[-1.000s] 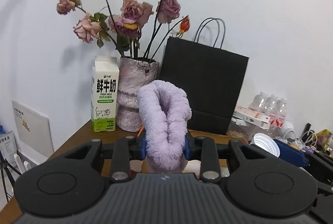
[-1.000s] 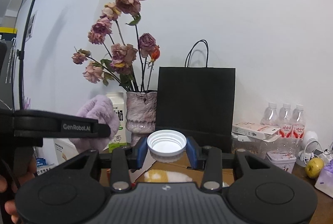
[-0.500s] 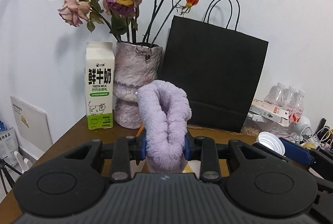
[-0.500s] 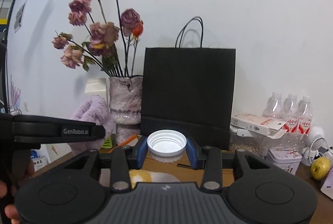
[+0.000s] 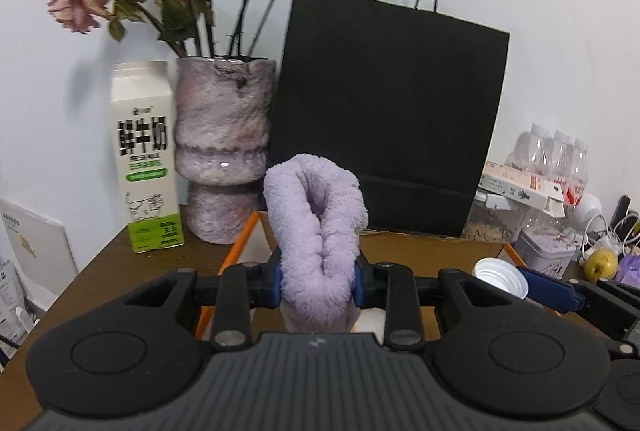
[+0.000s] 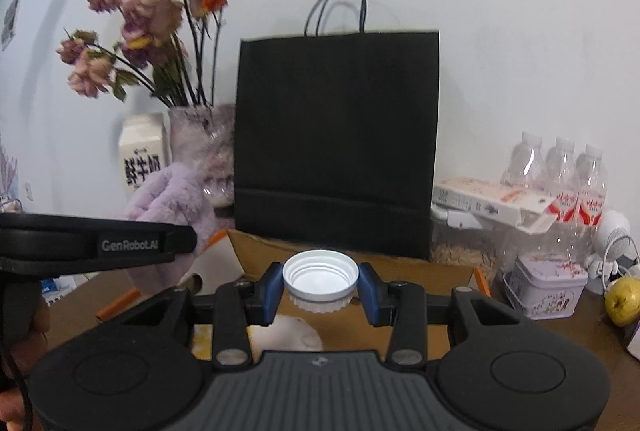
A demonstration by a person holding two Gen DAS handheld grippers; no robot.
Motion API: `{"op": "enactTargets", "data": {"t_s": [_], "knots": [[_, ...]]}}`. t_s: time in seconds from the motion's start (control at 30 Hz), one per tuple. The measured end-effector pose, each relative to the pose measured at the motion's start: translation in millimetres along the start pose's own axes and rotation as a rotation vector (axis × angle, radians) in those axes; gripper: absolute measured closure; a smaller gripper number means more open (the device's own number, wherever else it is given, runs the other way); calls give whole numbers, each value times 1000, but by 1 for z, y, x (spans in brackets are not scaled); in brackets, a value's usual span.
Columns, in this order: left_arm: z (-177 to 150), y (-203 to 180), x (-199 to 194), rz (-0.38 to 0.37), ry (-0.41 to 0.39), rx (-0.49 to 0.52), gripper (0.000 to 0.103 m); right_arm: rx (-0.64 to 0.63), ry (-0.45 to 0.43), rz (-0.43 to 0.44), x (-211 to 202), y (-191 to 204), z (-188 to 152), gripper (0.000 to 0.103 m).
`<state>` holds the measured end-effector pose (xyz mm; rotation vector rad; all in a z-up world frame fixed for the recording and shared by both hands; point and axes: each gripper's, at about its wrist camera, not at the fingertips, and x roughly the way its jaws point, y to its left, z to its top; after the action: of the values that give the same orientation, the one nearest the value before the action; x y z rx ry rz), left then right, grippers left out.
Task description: Organize objects
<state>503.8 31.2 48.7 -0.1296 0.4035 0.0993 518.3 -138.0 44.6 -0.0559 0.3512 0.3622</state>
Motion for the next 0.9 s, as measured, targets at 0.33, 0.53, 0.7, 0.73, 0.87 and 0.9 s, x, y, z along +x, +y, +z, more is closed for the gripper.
{"op": "enactTargets", "data": {"t_s": [0.33,0.53,0.7,0.73,0.87,0.9], "knots": [[-10,-12,25,-20,45,63,72,23,69,-41,27,-10,-20,64],[-16,-11,32,-15,73,66,69,45,93,-59,32,-15,-24,64],[-16,-12,29,-10,49,70,14,53,115,-67,36,-16,-26,44],[-15,-12,28,-3,39,71,0,52,114,-71,36,-16,-26,23],[-13,-13,22,7,11,70,0,46,105,-86,34,-13,-24,0],[-12,-13,22,6,9,69,0,44,103,-89,33,-13,-23,0]]}}
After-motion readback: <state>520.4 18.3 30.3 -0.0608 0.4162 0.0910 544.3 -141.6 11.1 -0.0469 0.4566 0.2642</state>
